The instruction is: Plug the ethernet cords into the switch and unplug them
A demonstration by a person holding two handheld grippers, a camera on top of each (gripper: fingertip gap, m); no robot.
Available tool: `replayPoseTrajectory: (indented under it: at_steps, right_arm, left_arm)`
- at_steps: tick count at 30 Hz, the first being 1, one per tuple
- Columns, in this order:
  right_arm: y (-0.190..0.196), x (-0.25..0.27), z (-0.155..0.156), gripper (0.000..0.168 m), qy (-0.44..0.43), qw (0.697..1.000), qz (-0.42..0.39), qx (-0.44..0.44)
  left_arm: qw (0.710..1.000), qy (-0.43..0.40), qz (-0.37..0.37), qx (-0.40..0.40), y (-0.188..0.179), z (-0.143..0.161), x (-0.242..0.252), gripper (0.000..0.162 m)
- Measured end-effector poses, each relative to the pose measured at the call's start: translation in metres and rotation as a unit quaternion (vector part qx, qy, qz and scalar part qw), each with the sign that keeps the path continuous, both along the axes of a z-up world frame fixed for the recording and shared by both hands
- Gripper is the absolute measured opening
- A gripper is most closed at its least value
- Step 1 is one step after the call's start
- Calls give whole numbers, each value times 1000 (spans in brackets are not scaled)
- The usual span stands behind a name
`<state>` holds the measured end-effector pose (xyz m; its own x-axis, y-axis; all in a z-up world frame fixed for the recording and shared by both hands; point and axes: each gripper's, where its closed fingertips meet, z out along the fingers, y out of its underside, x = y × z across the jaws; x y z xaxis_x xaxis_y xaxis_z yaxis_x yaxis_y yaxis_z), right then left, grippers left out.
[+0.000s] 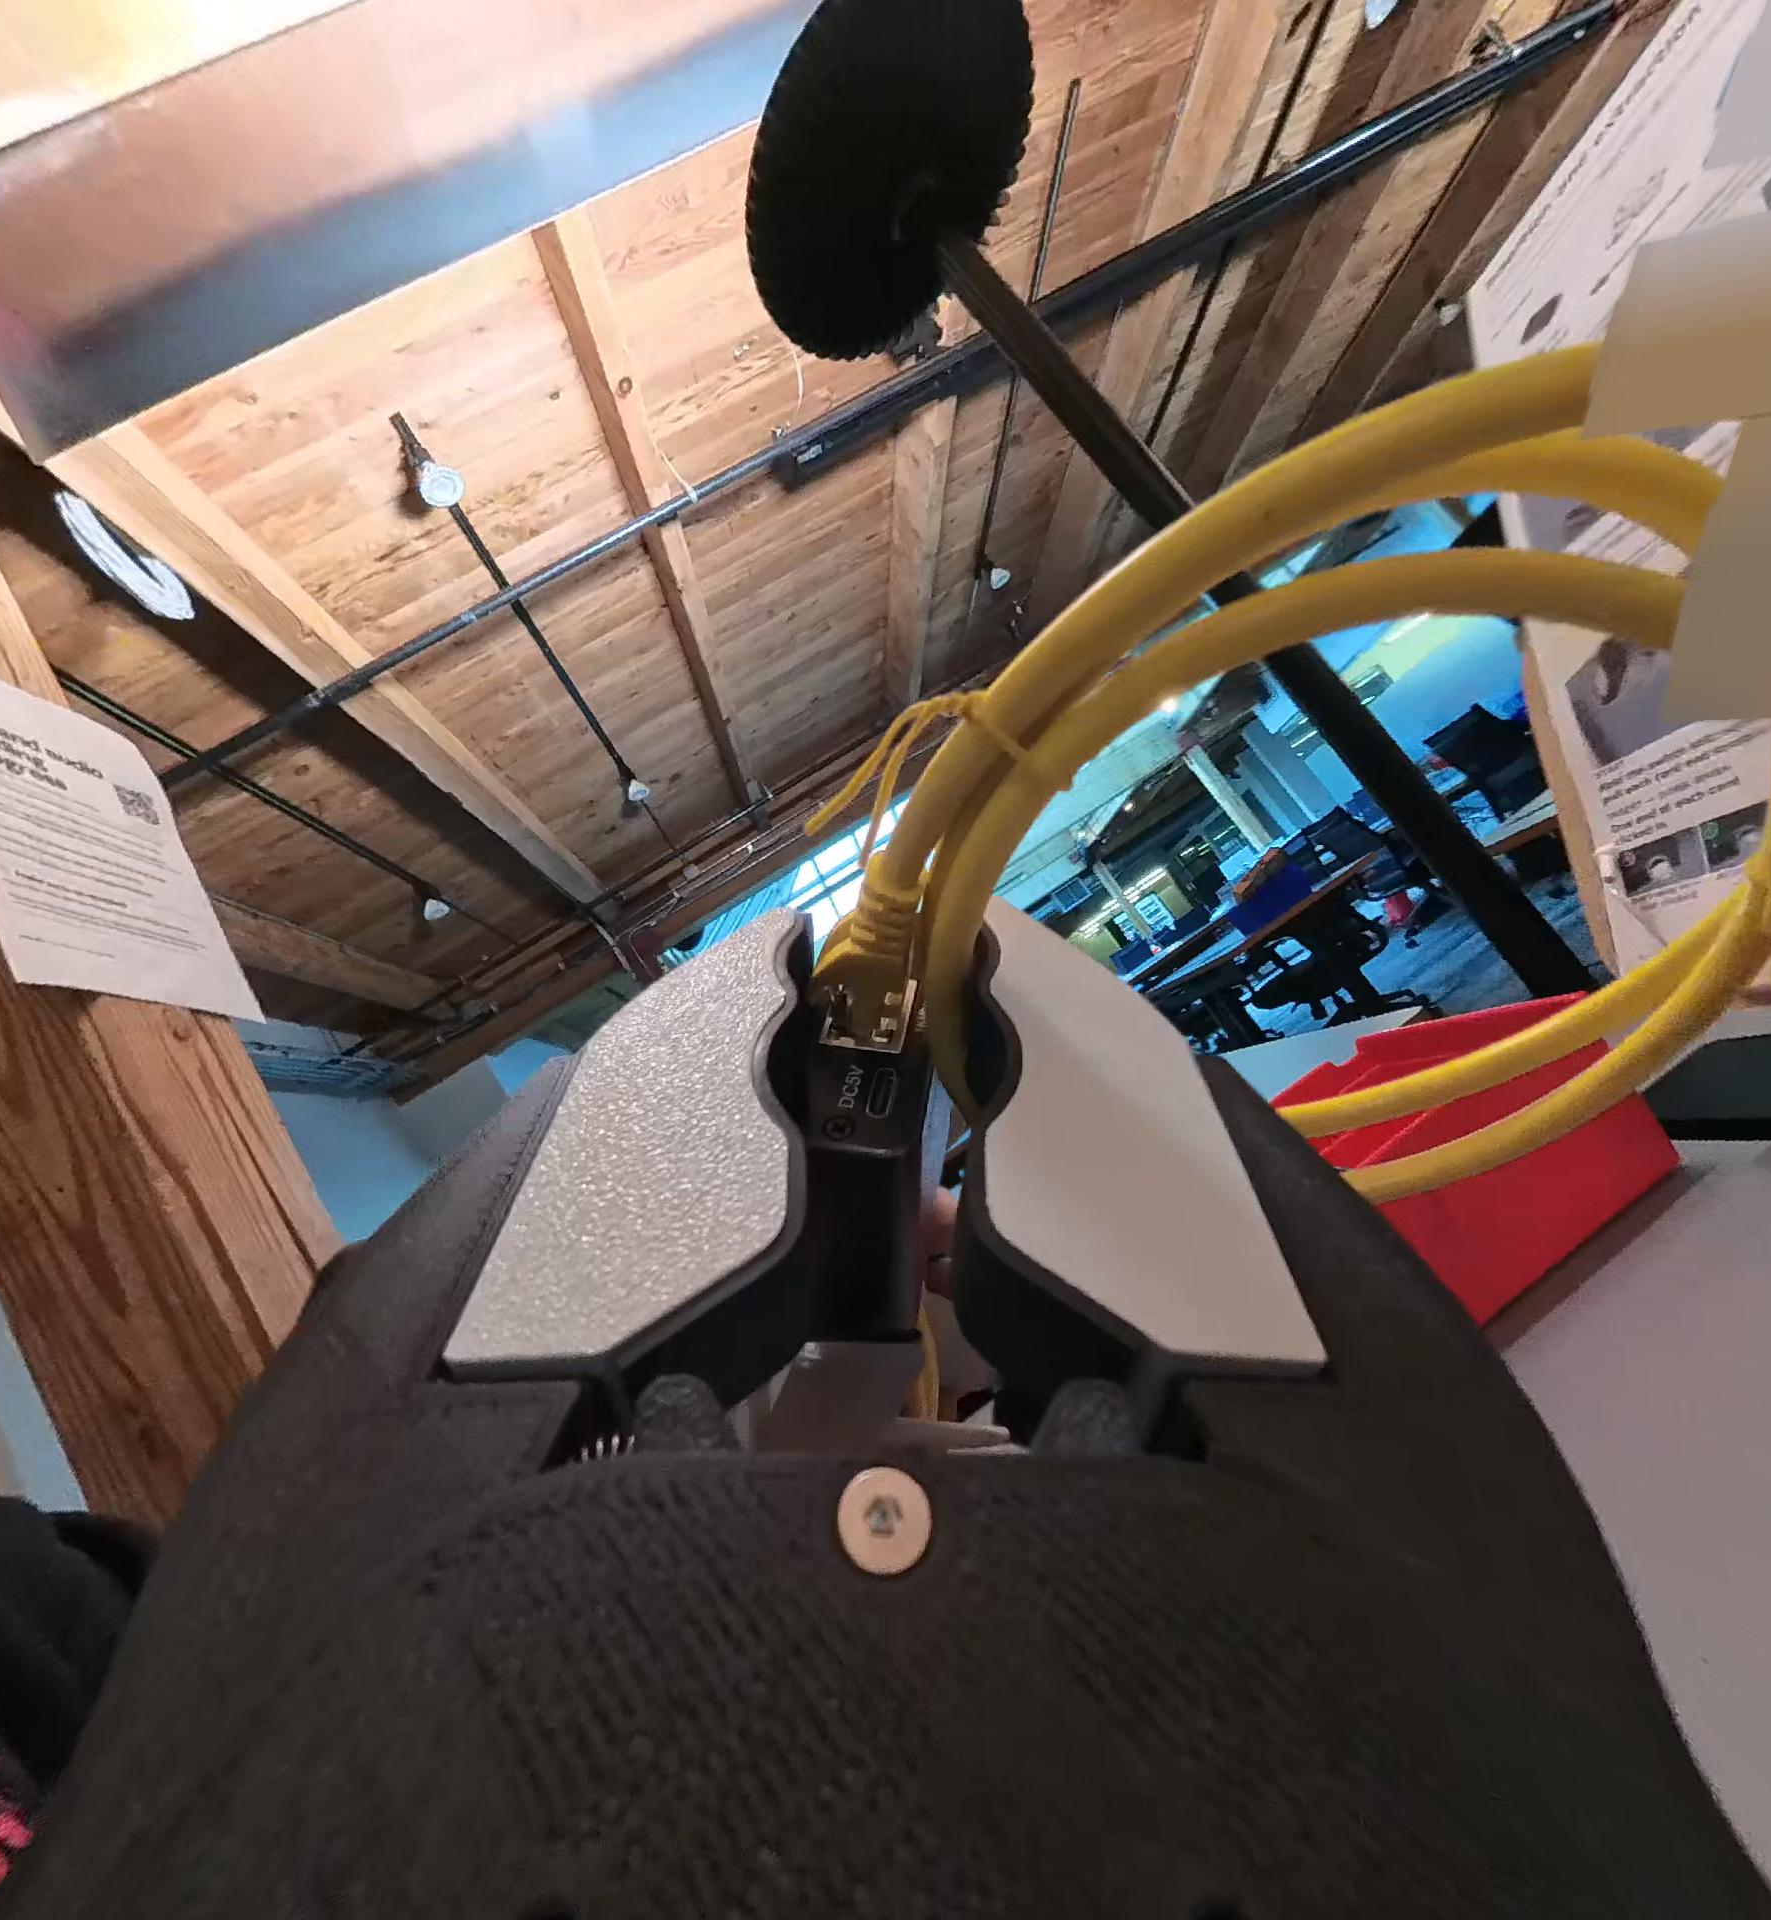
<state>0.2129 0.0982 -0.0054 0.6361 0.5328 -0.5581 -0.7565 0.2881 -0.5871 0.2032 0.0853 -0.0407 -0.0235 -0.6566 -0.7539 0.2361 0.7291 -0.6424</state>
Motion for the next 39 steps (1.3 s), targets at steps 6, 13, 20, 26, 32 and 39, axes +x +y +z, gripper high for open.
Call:
replayPoseTrajectory:
  at_steps: [6,13,20,26,32,39]
  right_arm:
    - [-1,22,-9,27,-7,999,-30,-22]
    - [-10,39,-8,27,-13,999,-52,-10]
    - [-5,45,-20,28,-38,998,-32,-31]
    - [-3,54,-26,46,-58,996,-17,-66]
    - [35,37,-18,44,-129,986,-26,-100]
    - [77,29,-2,37,-149,982,16,-116]
  left_arm:
    - [999,33,18,-14,2,-10,24,62]
    - [990,52,-26,-126,-5,-15,46,68]
    - [994,56,-45,-86,2,-24,51,63]
    - [992,23,-81,-90,40,-10,44,63]
    - [999,-52,-13,-9,82,11,40,63]
    - [988,-123,74,63,119,33,37,63]
